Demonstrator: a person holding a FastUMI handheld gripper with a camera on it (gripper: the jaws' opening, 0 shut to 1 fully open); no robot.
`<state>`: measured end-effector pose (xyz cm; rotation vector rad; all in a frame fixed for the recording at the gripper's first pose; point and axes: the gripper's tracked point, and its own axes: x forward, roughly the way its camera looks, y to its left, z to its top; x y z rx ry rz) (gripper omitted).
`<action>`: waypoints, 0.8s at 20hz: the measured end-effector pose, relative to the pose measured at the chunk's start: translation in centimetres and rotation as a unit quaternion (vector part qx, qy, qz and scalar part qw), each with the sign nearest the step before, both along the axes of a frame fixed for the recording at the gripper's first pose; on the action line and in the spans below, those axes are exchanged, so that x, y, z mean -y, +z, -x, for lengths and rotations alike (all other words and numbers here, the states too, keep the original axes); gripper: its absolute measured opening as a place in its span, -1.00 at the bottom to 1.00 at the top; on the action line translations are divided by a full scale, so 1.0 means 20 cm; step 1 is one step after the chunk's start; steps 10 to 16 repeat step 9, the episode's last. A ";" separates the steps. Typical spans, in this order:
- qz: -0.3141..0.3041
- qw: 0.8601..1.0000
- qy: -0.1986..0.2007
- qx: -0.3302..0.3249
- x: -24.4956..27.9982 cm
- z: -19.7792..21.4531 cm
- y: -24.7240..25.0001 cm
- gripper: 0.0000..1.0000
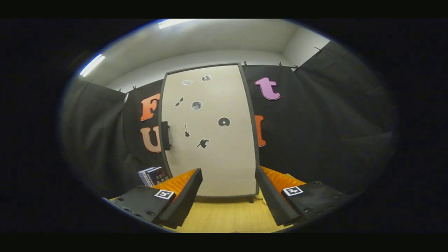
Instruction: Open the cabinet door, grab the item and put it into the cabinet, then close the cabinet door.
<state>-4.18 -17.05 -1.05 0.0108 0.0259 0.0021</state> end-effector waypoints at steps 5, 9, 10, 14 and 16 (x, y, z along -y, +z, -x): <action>0.001 1.000 0.007 0.018 -0.05 0.04 0.03 0.94; 0.006 1.000 0.007 0.015 -0.08 0.08 0.00 0.94; 0.006 1.000 0.007 0.015 -0.08 0.08 0.00 0.94; 0.006 1.000 0.007 0.015 -0.08 0.08 0.00 0.94; 0.006 1.000 0.007 0.015 -0.08 0.08 0.00 0.94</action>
